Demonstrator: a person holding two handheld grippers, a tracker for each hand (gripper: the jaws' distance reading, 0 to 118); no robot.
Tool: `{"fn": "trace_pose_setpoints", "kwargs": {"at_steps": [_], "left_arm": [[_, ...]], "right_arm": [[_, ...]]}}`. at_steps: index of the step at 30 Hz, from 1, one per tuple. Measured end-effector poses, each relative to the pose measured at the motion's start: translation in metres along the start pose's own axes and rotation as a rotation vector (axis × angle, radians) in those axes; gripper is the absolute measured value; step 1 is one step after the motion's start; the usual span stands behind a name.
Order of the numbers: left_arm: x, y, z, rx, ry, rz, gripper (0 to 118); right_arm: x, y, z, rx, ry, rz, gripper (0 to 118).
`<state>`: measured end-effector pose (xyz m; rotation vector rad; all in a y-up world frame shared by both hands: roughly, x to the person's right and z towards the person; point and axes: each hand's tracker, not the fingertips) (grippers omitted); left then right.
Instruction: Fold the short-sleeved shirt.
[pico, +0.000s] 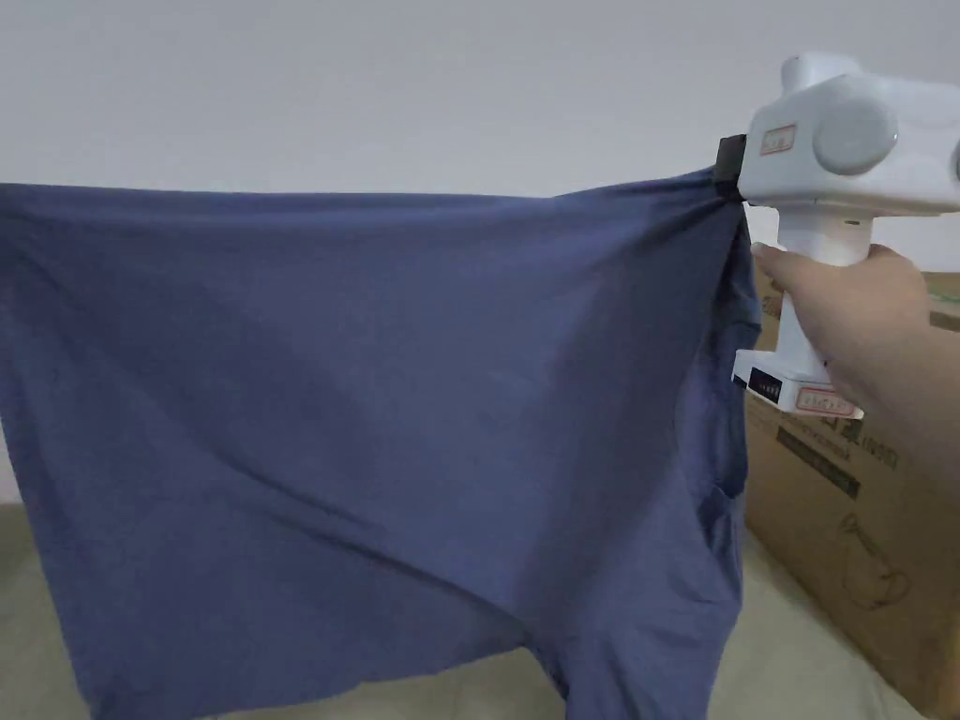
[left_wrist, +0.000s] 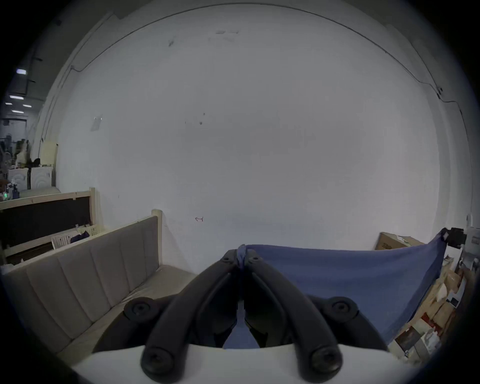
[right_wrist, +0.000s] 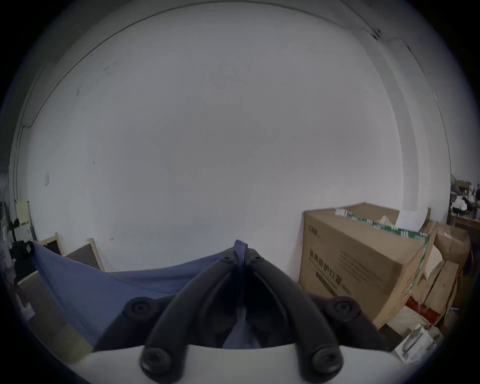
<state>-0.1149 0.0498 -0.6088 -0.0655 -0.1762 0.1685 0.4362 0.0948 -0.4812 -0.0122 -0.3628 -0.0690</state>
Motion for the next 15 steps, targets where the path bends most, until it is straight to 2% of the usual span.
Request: {"fn": "trace_pose_setpoints", "kwargs": {"at_steps": [5, 8, 10, 12, 14, 15], "left_arm": [[-0.007, -0.045, -0.017, -0.1, 0.006, -0.013, 2], [-0.016, -0.103, -0.011, -0.219, -0.046, 0.023, 2], [-0.03, -0.157, -0.003, -0.346, -0.061, 0.041, 2], [-0.045, -0.212, 0.01, -0.489, -0.064, 0.052, 2], [-0.06, -0.27, 0.03, -0.654, -0.061, 0.04, 2], [-0.068, -0.296, 0.044, -0.725, -0.051, 0.032, 2]], "right_arm": [[0.002, -0.048, -0.017, -0.08, -0.013, -0.019, 2], [0.009, -0.123, -0.017, -0.194, -0.036, -0.011, 2], [0.021, -0.192, -0.011, -0.355, -0.052, -0.022, 2], [0.035, -0.261, 0.003, -0.538, -0.027, -0.062, 2], [0.046, -0.327, 0.03, -0.717, -0.051, -0.057, 2], [0.052, -0.356, 0.048, -0.81, -0.029, -0.038, 2]]}}
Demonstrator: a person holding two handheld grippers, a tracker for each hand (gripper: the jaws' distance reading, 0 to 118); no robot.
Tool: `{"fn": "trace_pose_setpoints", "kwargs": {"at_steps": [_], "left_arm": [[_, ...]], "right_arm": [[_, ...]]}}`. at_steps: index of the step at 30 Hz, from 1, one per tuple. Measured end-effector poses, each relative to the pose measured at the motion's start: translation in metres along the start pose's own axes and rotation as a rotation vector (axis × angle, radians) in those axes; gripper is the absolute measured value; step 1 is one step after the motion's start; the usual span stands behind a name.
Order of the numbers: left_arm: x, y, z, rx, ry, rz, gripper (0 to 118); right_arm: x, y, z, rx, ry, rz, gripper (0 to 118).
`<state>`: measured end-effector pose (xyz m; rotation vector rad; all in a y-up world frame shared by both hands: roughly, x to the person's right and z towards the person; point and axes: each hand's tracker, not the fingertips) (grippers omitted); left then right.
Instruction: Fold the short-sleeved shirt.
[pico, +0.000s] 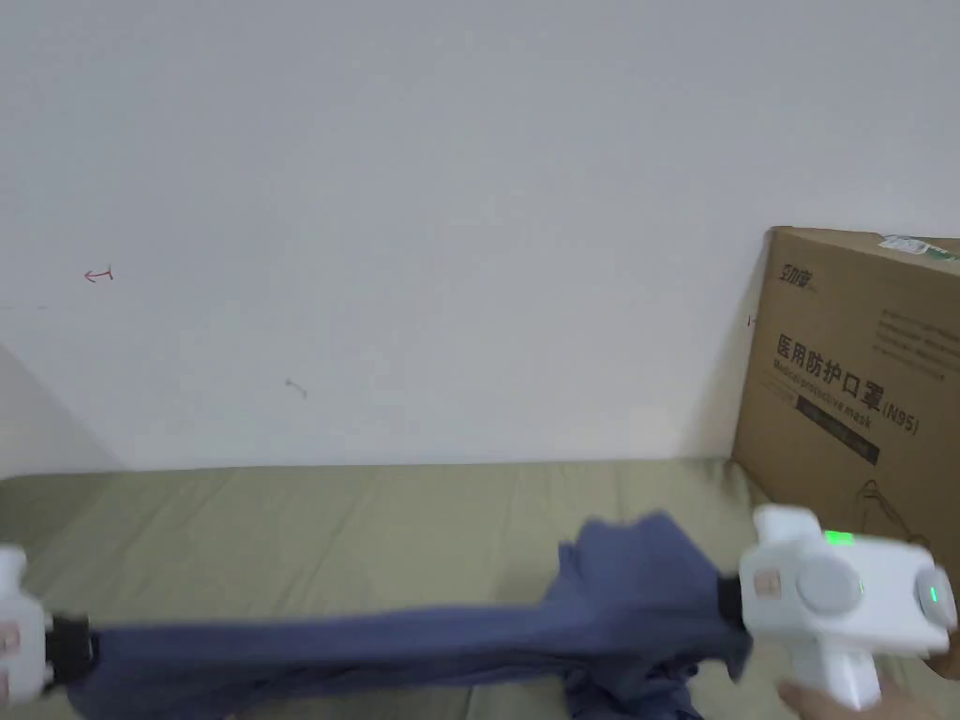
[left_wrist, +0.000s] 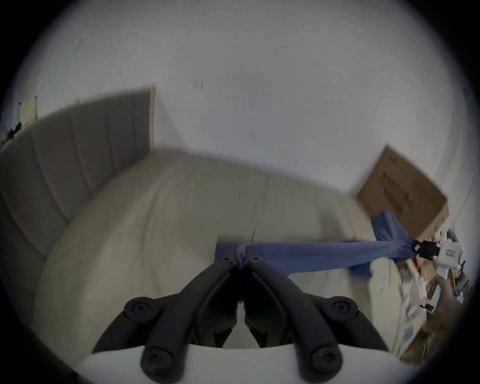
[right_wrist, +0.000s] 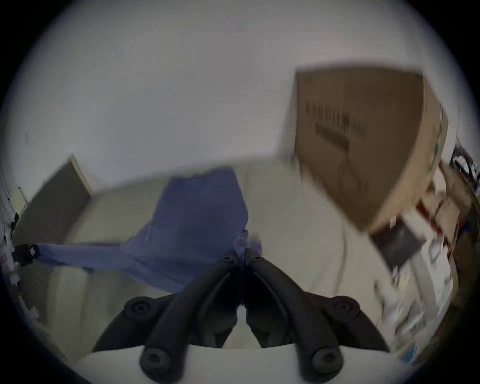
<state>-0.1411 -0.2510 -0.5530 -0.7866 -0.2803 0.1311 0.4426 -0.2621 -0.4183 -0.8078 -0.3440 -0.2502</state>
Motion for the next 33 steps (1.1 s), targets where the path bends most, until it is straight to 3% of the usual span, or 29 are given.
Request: {"fn": "trace_pose_setpoints", "kwargs": {"at_steps": [5, 7, 11, 16, 21, 25, 30, 32, 33], "left_arm": [[-0.037, -0.117, 0.014, -0.234, -0.012, 0.033, 2], [-0.045, -0.151, 0.032, -0.288, 0.025, 0.046, 2], [-0.042, -0.186, 0.073, -0.357, -0.049, -0.085, 2], [-0.039, -0.222, 0.111, -0.389, -0.042, -0.189, 2], [-0.046, -0.247, 0.123, -0.449, -0.035, -0.178, 2], [-0.046, -0.251, 0.134, -0.451, -0.032, -0.206, 2], [-0.042, -0.246, 0.147, -0.41, -0.037, -0.213, 3], [-0.036, -0.247, 0.154, -0.398, -0.035, -0.209, 12], [-0.037, -0.247, 0.154, -0.394, -0.039, -0.204, 21]], "right_arm": [[0.038, -0.135, 0.026, -0.226, 0.084, 0.079, 2], [0.054, -0.177, 0.045, -0.294, 0.064, 0.17, 2], [0.071, -0.234, 0.083, -0.369, 0.044, 0.284, 2], [0.084, -0.274, 0.123, -0.363, 0.054, 0.261, 3], [0.104, -0.3, 0.131, -0.486, 0.078, 0.084, 3], [0.106, -0.301, 0.141, -0.455, 0.095, 0.084, 3], [0.108, -0.296, 0.147, -0.438, 0.101, 0.017, 4], [0.107, -0.293, 0.15, -0.428, 0.102, 0.017, 11], [0.107, -0.292, 0.153, -0.419, 0.1, 0.022, 22]]}}
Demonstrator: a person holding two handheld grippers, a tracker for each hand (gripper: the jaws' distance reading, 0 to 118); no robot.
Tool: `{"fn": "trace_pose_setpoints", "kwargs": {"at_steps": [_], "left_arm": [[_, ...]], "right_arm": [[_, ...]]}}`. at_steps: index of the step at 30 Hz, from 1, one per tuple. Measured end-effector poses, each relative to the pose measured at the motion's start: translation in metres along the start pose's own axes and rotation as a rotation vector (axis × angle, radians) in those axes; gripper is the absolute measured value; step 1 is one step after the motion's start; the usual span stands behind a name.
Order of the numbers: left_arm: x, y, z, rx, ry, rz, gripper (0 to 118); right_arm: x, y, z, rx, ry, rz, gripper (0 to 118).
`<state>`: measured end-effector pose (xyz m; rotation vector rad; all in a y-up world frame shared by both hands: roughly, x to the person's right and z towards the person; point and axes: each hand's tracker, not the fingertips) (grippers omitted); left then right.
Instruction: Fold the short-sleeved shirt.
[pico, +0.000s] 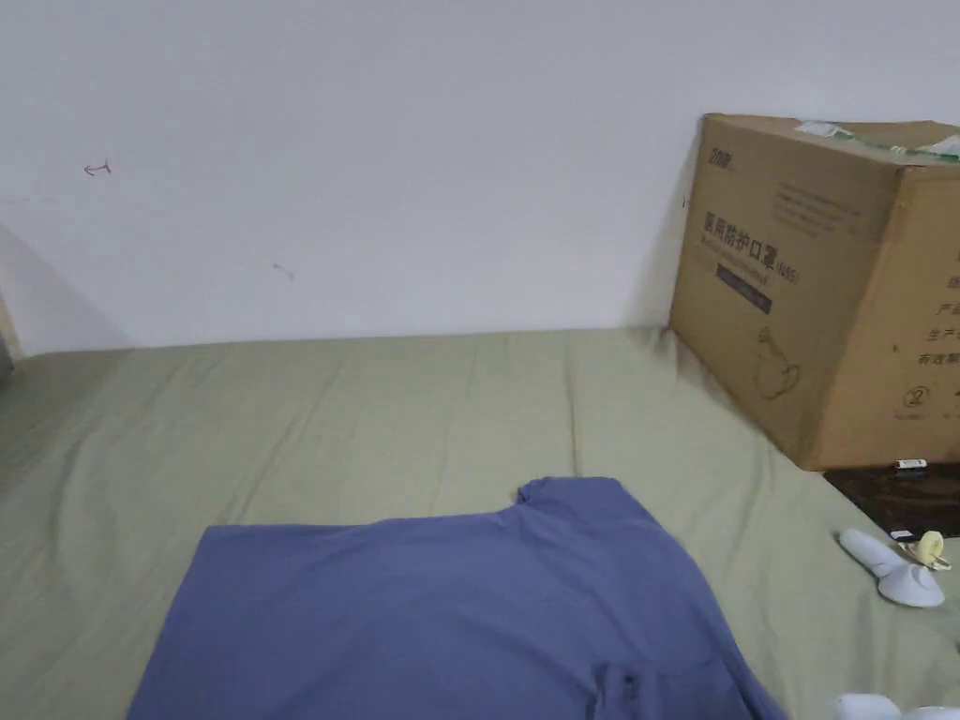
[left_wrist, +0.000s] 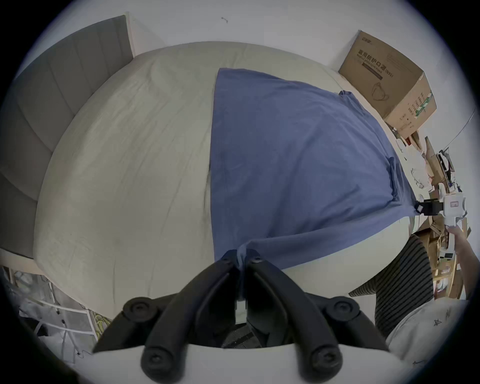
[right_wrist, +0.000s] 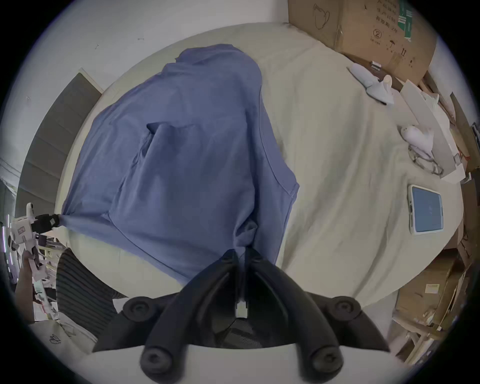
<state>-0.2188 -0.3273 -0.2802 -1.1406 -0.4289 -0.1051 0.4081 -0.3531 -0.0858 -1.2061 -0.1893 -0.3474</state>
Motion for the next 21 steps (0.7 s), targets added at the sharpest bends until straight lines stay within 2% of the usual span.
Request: {"fn": "trace_pose_setpoints", "kwargs": {"at_steps": [1, 2, 3, 4, 5, 6, 9, 12, 15, 16, 17, 18, 19, 20, 21], "left_arm": [[0.0, 0.0, 0.0, 0.002, 0.004, 0.003, 27], [0.0, -0.001, 0.0, 0.002, 0.021, 0.001, 27], [-0.001, -0.002, -0.001, -0.001, 0.028, -0.001, 64], [-0.002, -0.003, -0.001, -0.001, 0.029, 0.002, 91], [-0.003, -0.005, 0.004, 0.013, 0.026, 0.01, 98], [-0.003, -0.003, 0.006, 0.021, 0.007, 0.027, 95], [0.004, 0.0, 0.019, 0.06, -0.034, 0.085, 97], [0.022, 0.011, 0.042, 0.189, -0.102, 0.131, 97], [0.046, 0.023, 0.076, 0.4, -0.129, 0.148, 94], [0.056, 0.025, 0.088, 0.488, -0.143, 0.144, 86], [0.065, 0.028, 0.097, 0.563, -0.152, 0.145, 73], [0.074, 0.03, 0.107, 0.641, -0.14, 0.141, 51], [0.083, 0.034, 0.114, 0.709, -0.126, 0.126, 36], [0.092, 0.037, 0.121, 0.769, -0.117, 0.115, 22], [0.102, 0.04, 0.126, 0.804, -0.108, 0.095, 1]], "right_arm": [[-0.001, 0.0, 0.002, 0.008, -0.008, 0.004, 31], [-0.002, 0.0, 0.003, 0.012, -0.033, 0.009, 31], [-0.002, -0.001, 0.003, 0.005, -0.069, 0.011, 76], [-0.004, -0.004, 0.006, 0.005, -0.08, 0.006, 99], [-0.004, -0.005, 0.01, 0.019, -0.074, -0.006, 106], [-0.004, -0.004, 0.015, 0.031, -0.05, -0.035, 106], [-0.011, -0.002, 0.033, 0.101, -0.012, -0.09, 106], [-0.033, 0.004, 0.06, 0.233, -0.001, -0.053, 106], [-0.065, 0.006, 0.093, 0.45, 0.002, -0.001, 105], [-0.076, 0.006, 0.105, 0.528, 0.021, 0.016, 103], [-0.084, 0.004, 0.114, 0.598, 0.05, 0.03, 98], [-0.091, 0.002, 0.124, 0.69, 0.093, 0.027, 85], [-0.099, 0.002, 0.133, 0.749, 0.123, 0.044, 67], [-0.106, 0.003, 0.139, 0.8, 0.13, 0.053, 41], [-0.114, 0.004, 0.144, 0.857, 0.126, 0.056, 1]]}}
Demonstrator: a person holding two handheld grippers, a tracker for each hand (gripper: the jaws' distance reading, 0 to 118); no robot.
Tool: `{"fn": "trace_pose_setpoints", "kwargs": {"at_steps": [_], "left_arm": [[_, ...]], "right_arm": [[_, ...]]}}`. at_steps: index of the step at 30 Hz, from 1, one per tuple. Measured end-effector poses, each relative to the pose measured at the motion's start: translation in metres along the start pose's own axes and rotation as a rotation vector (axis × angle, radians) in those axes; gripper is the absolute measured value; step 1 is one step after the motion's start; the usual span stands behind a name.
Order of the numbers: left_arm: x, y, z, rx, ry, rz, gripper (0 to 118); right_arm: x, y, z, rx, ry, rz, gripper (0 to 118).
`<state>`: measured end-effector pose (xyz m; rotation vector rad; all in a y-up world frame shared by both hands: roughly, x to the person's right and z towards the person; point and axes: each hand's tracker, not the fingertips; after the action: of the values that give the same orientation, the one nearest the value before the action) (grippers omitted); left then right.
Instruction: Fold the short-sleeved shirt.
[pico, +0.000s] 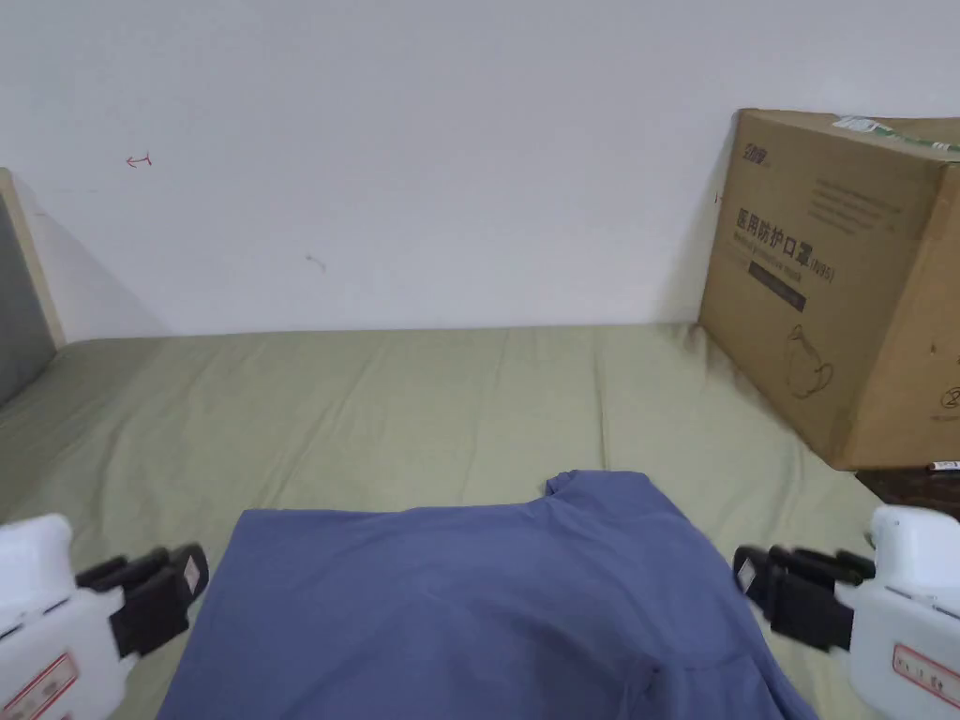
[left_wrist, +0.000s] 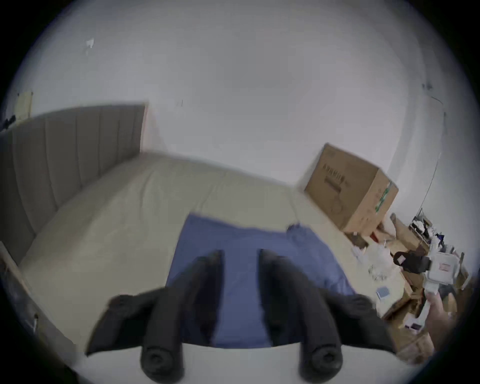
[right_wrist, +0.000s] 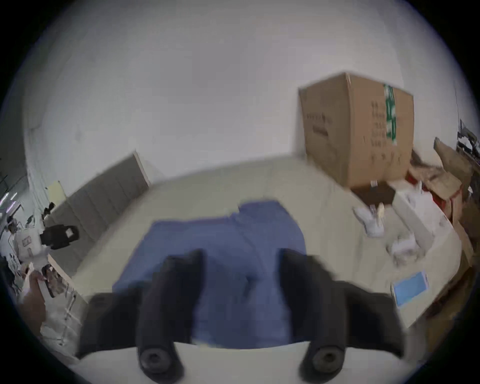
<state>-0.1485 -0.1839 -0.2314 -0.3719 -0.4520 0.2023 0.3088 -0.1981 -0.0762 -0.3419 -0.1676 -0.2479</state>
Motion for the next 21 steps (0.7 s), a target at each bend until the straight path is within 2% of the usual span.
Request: {"fn": "trace_pose_setpoints", "kwargs": {"at_steps": [2, 3, 4, 7, 9, 11, 15, 16, 18, 20, 21], "left_arm": [[0.015, 0.005, -0.001, 0.09, 0.002, -0.035, 0], [0.021, 0.008, -0.002, 0.101, 0.013, -0.058, 0], [0.025, 0.011, -0.004, 0.089, 0.0, -0.066, 0], [0.024, 0.018, -0.019, 0.065, 0.011, -0.088, 0], [0.016, 0.024, -0.026, 0.003, -0.011, -0.066, 0], [0.005, 0.031, -0.042, -0.175, 0.002, -0.076, 0], [-0.048, 0.011, -0.083, -0.728, 0.095, 0.006, 0], [-0.065, -0.004, -0.087, -0.803, 0.092, 0.038, 0], [-0.091, -0.035, -0.088, -0.895, 0.088, -0.009, 0], [-0.109, -0.063, -0.087, -0.988, 0.17, -0.08, 0], [-0.117, -0.077, -0.087, -1.019, 0.206, -0.097, 4]], "right_arm": [[-0.012, 0.006, -0.002, 0.065, -0.05, 0.0, 0], [-0.013, 0.009, -0.008, 0.078, -0.034, -0.015, 0], [-0.014, 0.012, -0.012, 0.067, -0.003, -0.023, 0], [-0.019, 0.015, -0.02, 0.065, -0.035, -0.008, 0], [-0.017, 0.016, -0.021, 0.053, -0.014, -0.035, 0], [-0.015, 0.015, -0.023, 0.025, 0.006, -0.078, 0], [-0.007, 0.008, -0.028, -0.047, 0.039, -0.108, 0], [-0.006, 0.005, -0.029, -0.062, 0.034, -0.104, 0], [-0.003, -0.002, -0.029, -0.096, 0.03, -0.098, 0], [-0.001, -0.009, -0.029, -0.132, 0.026, -0.099, 0], [0.0, -0.013, -0.03, -0.152, 0.025, -0.1, 0]]}}
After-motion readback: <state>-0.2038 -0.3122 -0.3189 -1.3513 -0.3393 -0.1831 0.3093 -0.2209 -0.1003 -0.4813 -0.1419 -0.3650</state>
